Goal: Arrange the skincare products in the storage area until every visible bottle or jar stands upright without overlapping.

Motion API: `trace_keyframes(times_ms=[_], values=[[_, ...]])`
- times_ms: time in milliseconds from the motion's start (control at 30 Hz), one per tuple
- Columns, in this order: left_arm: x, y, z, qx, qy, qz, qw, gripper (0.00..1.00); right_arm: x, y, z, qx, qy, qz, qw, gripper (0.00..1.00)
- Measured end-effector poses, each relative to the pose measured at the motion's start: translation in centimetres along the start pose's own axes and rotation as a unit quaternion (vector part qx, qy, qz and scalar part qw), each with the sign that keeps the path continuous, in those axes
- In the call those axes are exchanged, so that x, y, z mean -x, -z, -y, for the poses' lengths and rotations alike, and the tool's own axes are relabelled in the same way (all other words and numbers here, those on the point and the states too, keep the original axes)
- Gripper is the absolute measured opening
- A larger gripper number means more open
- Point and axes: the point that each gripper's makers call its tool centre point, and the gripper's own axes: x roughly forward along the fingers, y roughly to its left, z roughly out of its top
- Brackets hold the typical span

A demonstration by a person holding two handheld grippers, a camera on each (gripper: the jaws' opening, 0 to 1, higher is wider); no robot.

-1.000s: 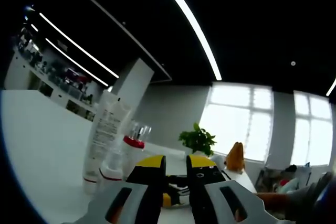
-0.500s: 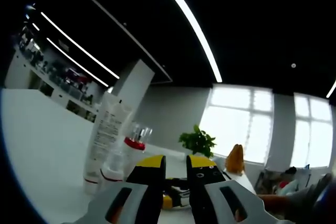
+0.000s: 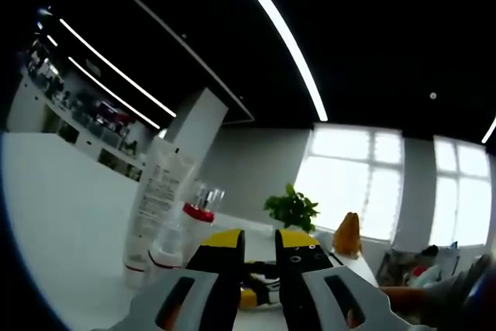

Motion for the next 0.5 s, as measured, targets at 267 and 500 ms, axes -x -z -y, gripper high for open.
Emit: trace_keyframes(times_ms=[267,500], values=[[-0.2,0.3,0.5,-0.059,-0.008,-0.014,0.9981,0.16,1.3,-2.8,-0.1,0.005,-0.012,0.033,0.9994,1.0],[-0.8,1.8,2.7,-0.147,0.022,-0.047,0.9878,0.19,5.0,-5.7,-4.1,0.007,-0.098,0.066,0.9929,1.0]])
